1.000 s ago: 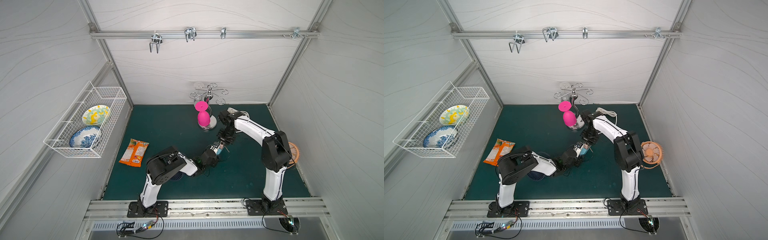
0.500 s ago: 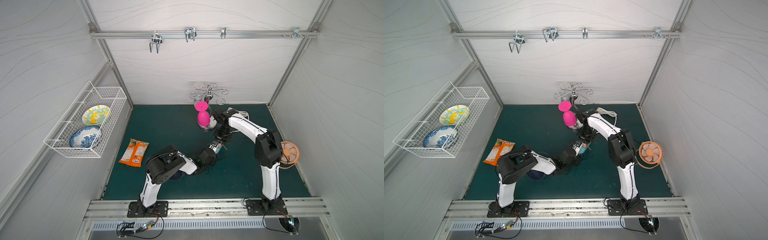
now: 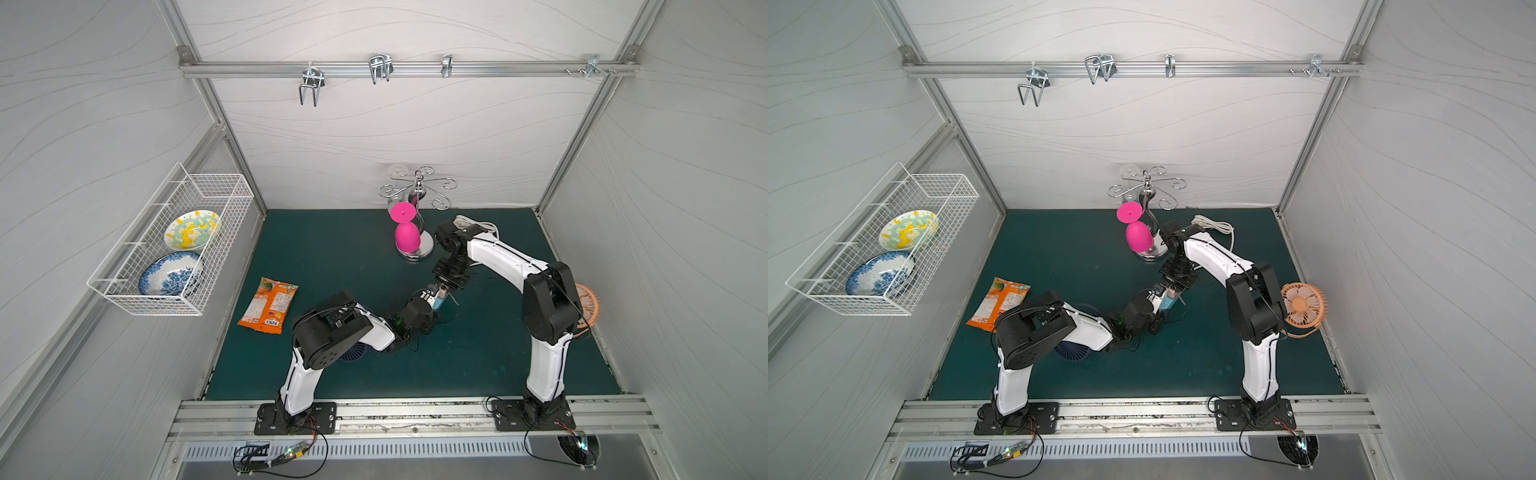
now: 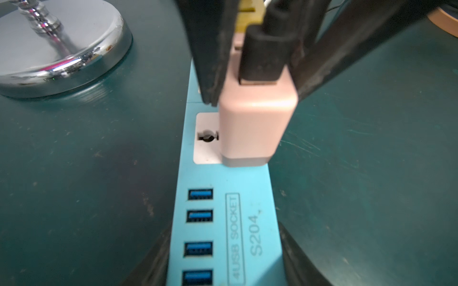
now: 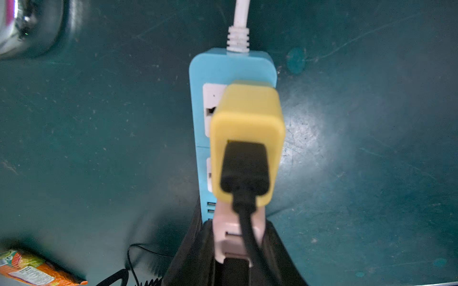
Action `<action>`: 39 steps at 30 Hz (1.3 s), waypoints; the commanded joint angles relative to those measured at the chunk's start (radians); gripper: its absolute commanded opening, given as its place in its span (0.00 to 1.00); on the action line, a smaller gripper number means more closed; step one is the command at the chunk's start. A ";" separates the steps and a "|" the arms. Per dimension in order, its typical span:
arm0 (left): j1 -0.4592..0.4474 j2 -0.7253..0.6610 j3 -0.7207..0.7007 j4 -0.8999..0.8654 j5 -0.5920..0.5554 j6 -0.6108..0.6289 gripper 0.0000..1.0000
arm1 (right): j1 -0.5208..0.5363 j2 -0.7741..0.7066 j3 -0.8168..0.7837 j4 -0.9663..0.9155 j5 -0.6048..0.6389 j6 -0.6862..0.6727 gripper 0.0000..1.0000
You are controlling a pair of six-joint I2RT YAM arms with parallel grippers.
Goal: Unplug the desk fan from the power strip
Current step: Remove the plug from the socket.
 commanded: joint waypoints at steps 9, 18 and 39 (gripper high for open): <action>-0.003 0.021 0.025 -0.038 0.013 0.006 0.00 | 0.043 0.004 0.033 -0.024 0.007 0.012 0.00; -0.002 0.018 0.012 -0.039 0.003 -0.004 0.00 | -0.007 -0.036 0.023 -0.011 -0.020 -0.006 0.00; -0.002 -0.011 0.029 -0.082 -0.031 -0.004 0.00 | -0.024 -0.155 -0.029 0.006 -0.029 -0.017 0.00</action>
